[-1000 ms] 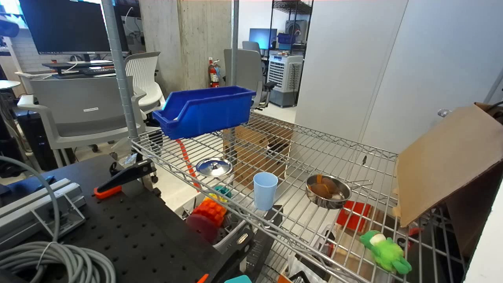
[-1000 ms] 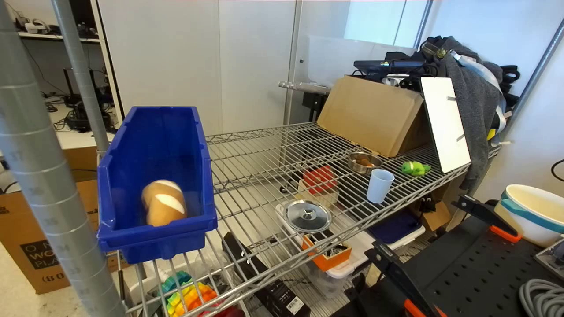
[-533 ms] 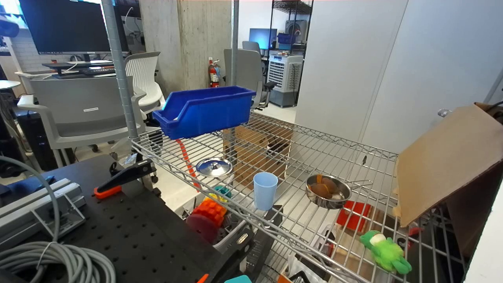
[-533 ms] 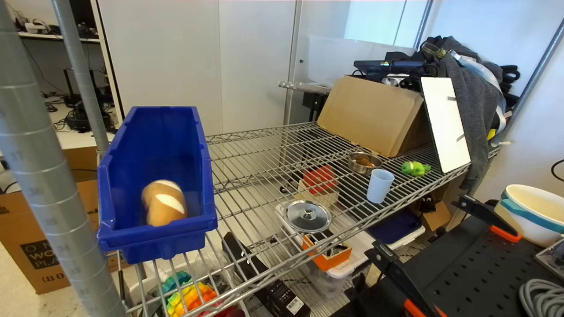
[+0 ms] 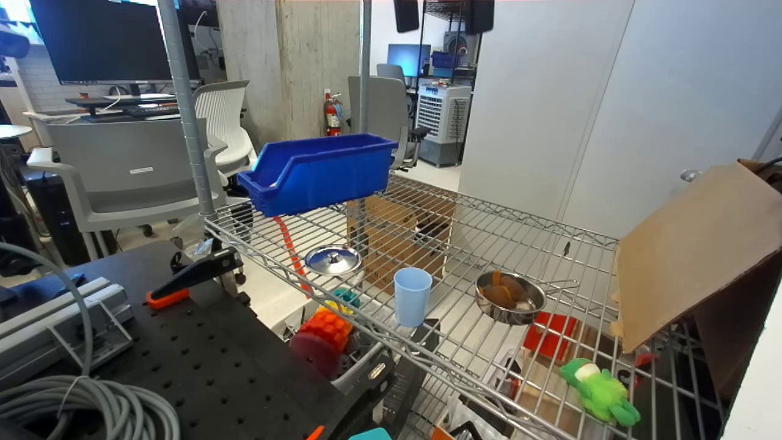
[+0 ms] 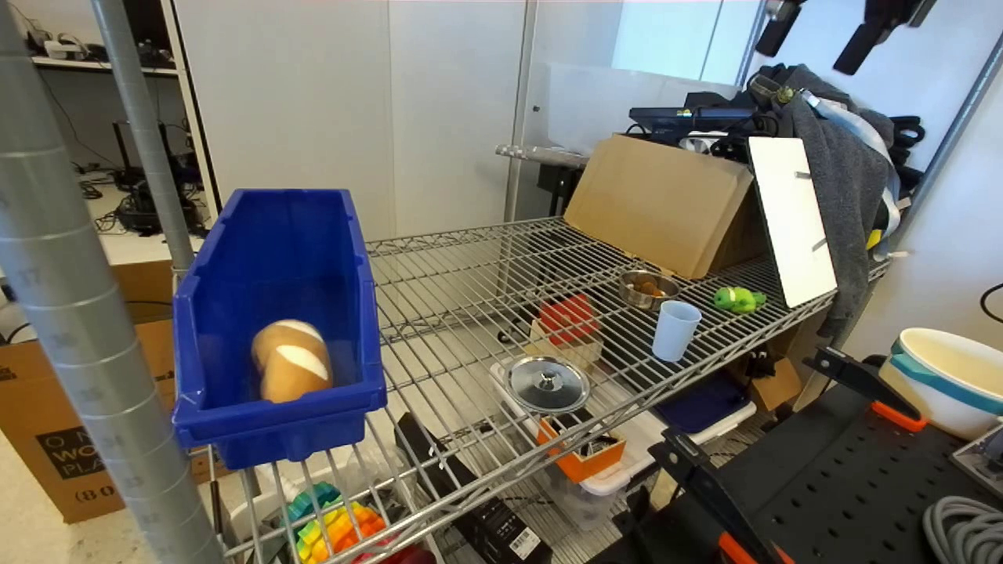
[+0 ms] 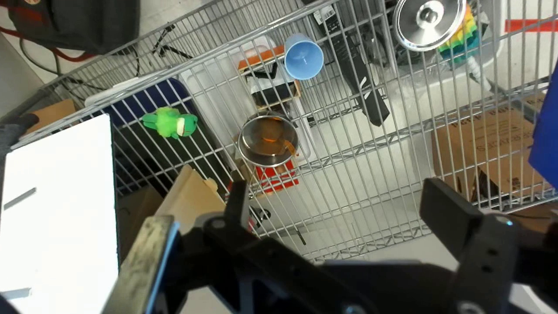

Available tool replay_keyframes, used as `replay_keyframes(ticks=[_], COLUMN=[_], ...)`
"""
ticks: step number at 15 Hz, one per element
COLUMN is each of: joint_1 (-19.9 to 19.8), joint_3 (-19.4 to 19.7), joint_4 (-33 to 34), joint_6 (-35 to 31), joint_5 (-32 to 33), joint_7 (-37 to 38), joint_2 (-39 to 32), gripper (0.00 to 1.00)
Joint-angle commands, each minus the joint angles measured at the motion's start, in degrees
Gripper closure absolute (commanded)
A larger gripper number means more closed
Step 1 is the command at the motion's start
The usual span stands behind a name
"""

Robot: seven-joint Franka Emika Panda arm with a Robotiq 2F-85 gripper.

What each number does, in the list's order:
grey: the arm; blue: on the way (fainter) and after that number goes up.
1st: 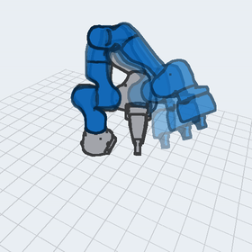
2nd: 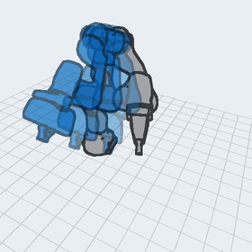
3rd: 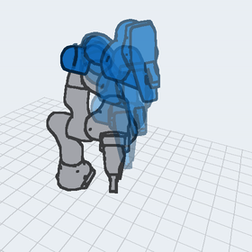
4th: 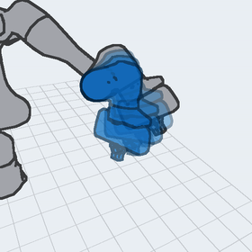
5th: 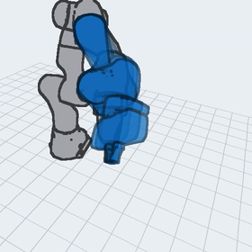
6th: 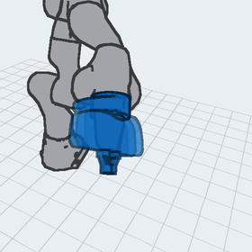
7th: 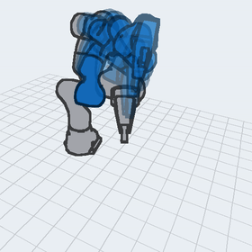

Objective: Pick the brown object in the pot and put it on the rack

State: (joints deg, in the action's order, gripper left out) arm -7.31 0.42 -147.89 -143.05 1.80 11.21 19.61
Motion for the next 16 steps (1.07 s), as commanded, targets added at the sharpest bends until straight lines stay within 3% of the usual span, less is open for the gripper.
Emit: replay_keyframes(ticks=[1,8,16], joint_1=[0.8,1.3,1.5], joint_3=[1.7,2.1,3.7], joint_4=[7.6,19.4,30.0], joint_6=[-1.6,-3.9,-5.3], joint_5=[-3.0,-10.8,-10.0], joint_7=[-0.3,0.0,1.2], joint_2=[-12.6,-31.9,-46.0], gripper=[0.0,0.0,0.0])
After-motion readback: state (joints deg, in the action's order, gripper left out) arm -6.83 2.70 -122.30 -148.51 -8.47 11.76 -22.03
